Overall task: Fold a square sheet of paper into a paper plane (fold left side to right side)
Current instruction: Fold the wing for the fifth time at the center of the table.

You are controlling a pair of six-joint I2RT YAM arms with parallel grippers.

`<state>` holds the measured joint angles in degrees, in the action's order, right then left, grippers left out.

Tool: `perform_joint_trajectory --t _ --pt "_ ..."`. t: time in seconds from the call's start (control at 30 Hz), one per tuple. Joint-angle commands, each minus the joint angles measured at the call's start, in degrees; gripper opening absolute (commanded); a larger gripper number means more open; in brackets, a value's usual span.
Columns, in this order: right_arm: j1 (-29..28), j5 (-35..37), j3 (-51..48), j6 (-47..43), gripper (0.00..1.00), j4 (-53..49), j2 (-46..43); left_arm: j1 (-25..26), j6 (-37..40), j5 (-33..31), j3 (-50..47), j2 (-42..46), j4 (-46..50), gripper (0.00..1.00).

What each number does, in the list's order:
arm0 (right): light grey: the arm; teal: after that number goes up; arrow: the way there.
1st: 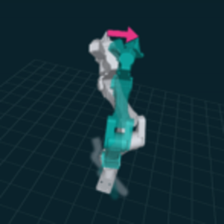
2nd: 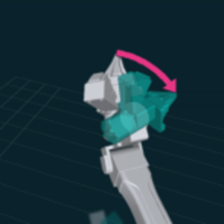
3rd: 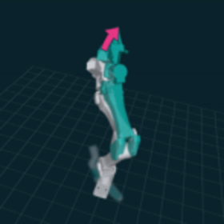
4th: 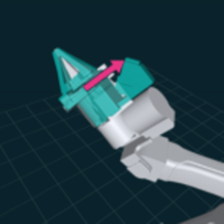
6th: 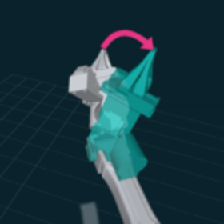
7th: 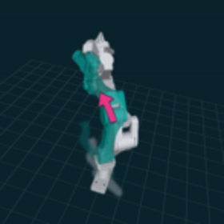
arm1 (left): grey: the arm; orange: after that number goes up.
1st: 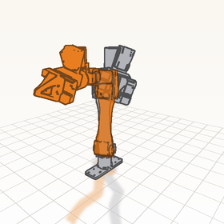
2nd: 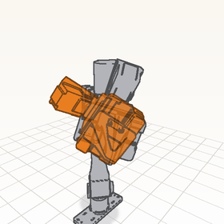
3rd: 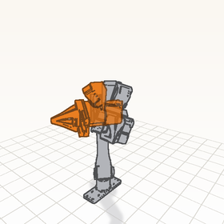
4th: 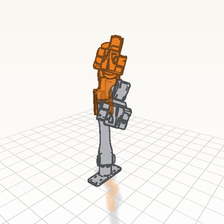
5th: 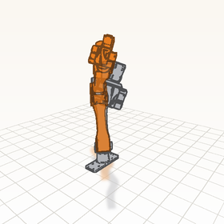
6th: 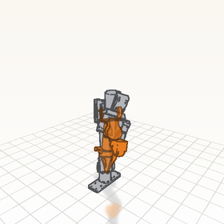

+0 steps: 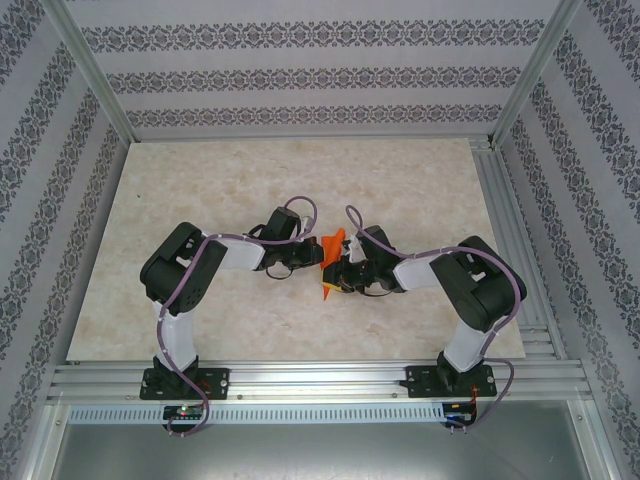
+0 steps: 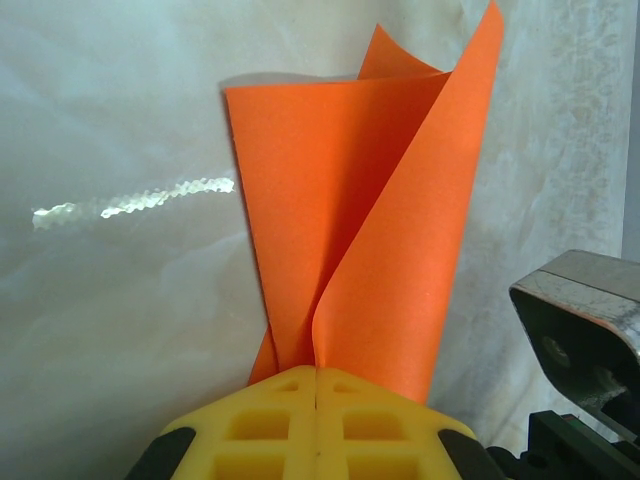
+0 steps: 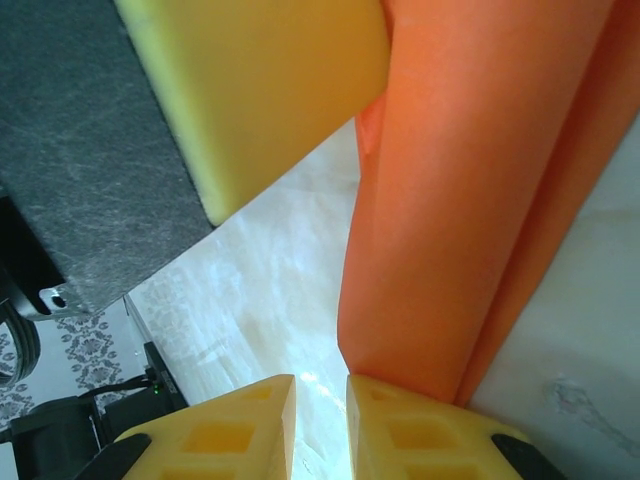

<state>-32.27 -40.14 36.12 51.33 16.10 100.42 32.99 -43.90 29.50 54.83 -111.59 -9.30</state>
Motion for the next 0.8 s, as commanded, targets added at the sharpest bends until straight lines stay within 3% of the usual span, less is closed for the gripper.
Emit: perform_joint_trajectory --t 0.0,0.37,0.6,0.77 --pt "-0.9 1.6 1.2 -1.2 0.21 -0.6 1.7 -0.5 1.3 -1.2 1.0 -2.1 0.0 0.00" --pt "-0.8 2.2 1.6 -1.6 0.21 -3.3 2.8 -0.5 0.9 -0.9 1.0 -1.9 -0.3 0.00" --pt "-1.0 5.9 3.9 -6.0 0.21 -15.8 1.9 -0.7 2.1 -0.8 3.6 -0.3 2.3 0.03" --pt "-1.3 7.3 4.3 -6.2 0.21 -18.7 2.2 -1.2 3.5 -1.1 7.2 0.8 5.9 0.04"
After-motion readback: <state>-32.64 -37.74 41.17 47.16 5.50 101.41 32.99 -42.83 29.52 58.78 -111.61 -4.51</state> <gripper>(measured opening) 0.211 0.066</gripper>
